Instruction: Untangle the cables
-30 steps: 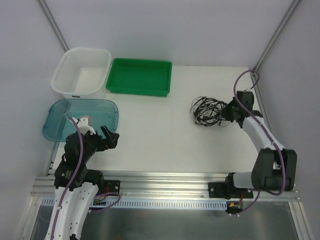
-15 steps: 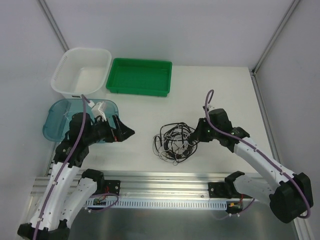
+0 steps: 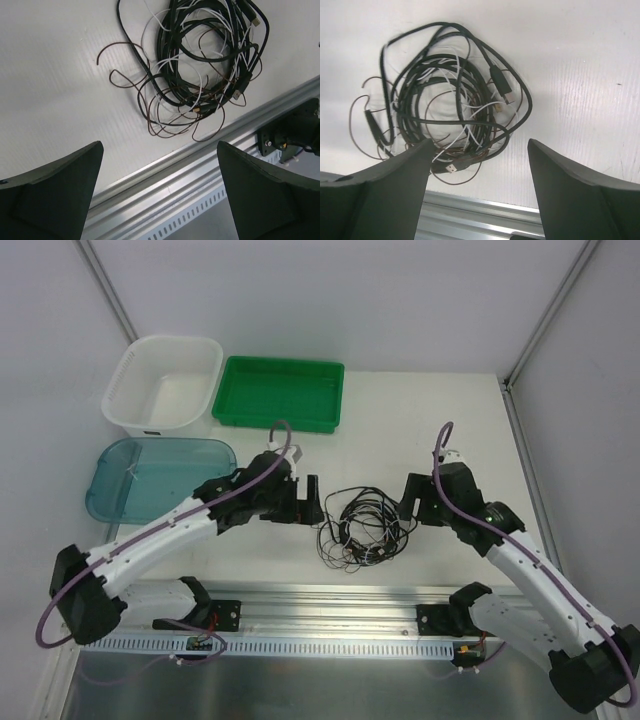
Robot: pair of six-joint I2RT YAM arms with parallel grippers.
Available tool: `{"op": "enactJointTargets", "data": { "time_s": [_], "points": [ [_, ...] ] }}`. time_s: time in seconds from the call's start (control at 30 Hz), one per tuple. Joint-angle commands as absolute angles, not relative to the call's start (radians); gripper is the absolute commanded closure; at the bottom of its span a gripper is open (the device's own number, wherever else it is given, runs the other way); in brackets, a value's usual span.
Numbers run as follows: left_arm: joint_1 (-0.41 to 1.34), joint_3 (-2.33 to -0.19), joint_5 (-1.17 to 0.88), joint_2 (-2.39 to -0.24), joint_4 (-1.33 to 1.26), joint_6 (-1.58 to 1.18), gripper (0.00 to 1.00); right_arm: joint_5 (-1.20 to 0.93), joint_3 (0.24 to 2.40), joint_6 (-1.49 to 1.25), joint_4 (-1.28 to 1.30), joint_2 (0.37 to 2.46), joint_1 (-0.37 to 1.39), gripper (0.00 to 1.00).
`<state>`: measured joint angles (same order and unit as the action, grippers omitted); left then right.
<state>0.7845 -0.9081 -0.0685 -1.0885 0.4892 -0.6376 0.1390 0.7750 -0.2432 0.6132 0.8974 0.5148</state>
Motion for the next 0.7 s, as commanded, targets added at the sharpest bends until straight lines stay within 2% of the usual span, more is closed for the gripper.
{"op": "enactJointTargets", "data": {
  "time_s": [0.0, 0.13, 0.37, 0.47, 0.53, 0.67],
  "points": [
    [0.854, -1.014, 0.104, -1.242, 0.442, -0.67, 0.01, 0.144, 0.804, -0.225, 0.653, 0.839, 0.537, 0.2],
    [0.939, -1.161, 0.123, -1.42, 0.443, -0.457, 0.01, 0.12, 0.776, -0.219, 0.641, 0.807, 0.548, 0.2],
    [0.979, -1.198, 0.078, -1.586, 0.442, -0.12, 0.03, 0.074, 0.743, -0.187, 0.641, 0.73, 0.551, 0.2],
    [0.979, -1.197, 0.043, -1.617, 0.44, -0.006, 0.1, 0.063, 0.732, -0.186, 0.638, 0.695, 0.551, 0.2],
    [0.979, -1.198, 0.028, -1.632, 0.439, 0.075, 0.19, 0.049, 0.73, -0.181, 0.638, 0.68, 0.551, 0.2],
    [0.979, -1.216, -0.07, -1.666, 0.433, 0.127, 0.21, 0.04, 0.73, -0.173, 0.638, 0.676, 0.552, 0.19]
  ]
}}
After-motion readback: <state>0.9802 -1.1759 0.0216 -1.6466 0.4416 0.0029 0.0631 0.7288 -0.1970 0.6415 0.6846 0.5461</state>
